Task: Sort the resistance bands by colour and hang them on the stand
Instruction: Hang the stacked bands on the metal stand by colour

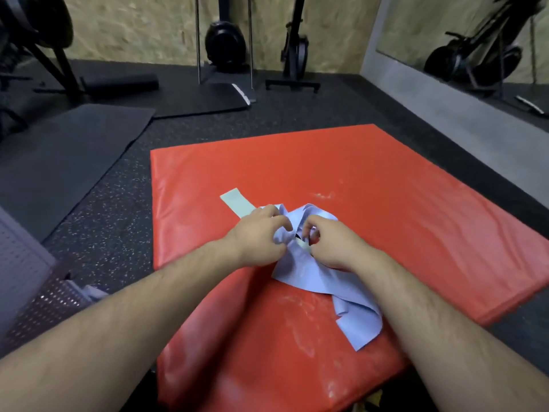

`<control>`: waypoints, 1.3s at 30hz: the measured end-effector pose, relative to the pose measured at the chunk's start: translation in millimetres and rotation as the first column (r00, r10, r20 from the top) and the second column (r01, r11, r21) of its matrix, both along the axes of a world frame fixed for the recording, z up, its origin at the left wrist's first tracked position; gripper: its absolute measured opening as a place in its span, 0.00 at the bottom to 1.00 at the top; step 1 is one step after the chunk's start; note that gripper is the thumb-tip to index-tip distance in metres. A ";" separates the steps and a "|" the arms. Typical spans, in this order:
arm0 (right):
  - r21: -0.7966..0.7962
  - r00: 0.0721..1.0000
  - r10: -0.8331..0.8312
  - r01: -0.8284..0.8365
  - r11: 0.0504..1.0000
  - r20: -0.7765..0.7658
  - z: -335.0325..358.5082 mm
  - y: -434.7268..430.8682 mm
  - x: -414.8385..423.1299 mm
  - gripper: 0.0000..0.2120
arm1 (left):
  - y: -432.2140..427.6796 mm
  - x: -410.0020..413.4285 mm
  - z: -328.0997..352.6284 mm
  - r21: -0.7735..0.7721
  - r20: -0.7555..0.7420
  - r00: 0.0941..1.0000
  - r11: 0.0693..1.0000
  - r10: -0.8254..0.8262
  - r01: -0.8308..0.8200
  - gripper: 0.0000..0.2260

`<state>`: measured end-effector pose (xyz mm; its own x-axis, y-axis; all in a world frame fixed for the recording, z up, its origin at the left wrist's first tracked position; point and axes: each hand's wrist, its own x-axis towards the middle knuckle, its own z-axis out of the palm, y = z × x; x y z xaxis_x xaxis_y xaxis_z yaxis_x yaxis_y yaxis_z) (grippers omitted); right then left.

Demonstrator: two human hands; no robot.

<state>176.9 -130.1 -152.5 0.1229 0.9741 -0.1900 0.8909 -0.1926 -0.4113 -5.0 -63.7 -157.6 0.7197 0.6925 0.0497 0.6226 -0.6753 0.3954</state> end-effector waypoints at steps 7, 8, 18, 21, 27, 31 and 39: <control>-0.075 0.992 0.020 -0.030 0.997 -0.127 2.5 3.2 2.0 0.10 | 7.7 10.4 2.3 -0.081 -0.015 0.999 0.996 -0.029 0.027 0.11; -0.078 0.992 0.031 -0.041 0.996 -0.119 2.5 3.1 1.3 0.11 | 7.3 10.2 2.3 -0.089 -0.025 0.999 0.996 -0.034 0.032 0.11; 0.073 0.993 0.054 -0.046 0.996 -0.106 6.4 -3.6 -0.8 0.07 | -7.8 -3.2 1.5 -0.250 0.073 0.997 0.968 0.005 0.014 0.08; 0.100 0.994 0.049 -0.039 0.994 -0.102 8.3 -9.5 -1.0 0.10 | -9.0 -5.1 -3.9 -0.215 0.137 0.990 0.977 0.039 -0.009 0.07; 0.195 0.989 0.144 -0.137 0.971 -0.021 11.7 -17.1 -6.9 0.04 | -9.6 -17.5 -10.9 -0.185 0.171 0.985 0.983 0.020 0.012 0.13; 0.095 0.983 0.166 -0.173 0.980 0.076 1.4 -20.2 -2.8 0.05 | -17.5 -20.9 -19.0 -0.187 0.119 0.992 0.982 0.049 -0.026 0.07; 0.108 0.979 0.166 -0.179 0.978 0.121 -11.4 -29.5 -5.1 0.11 | -45.1 -11.0 -31.9 -0.300 0.056 0.974 0.934 0.220 -0.193 0.18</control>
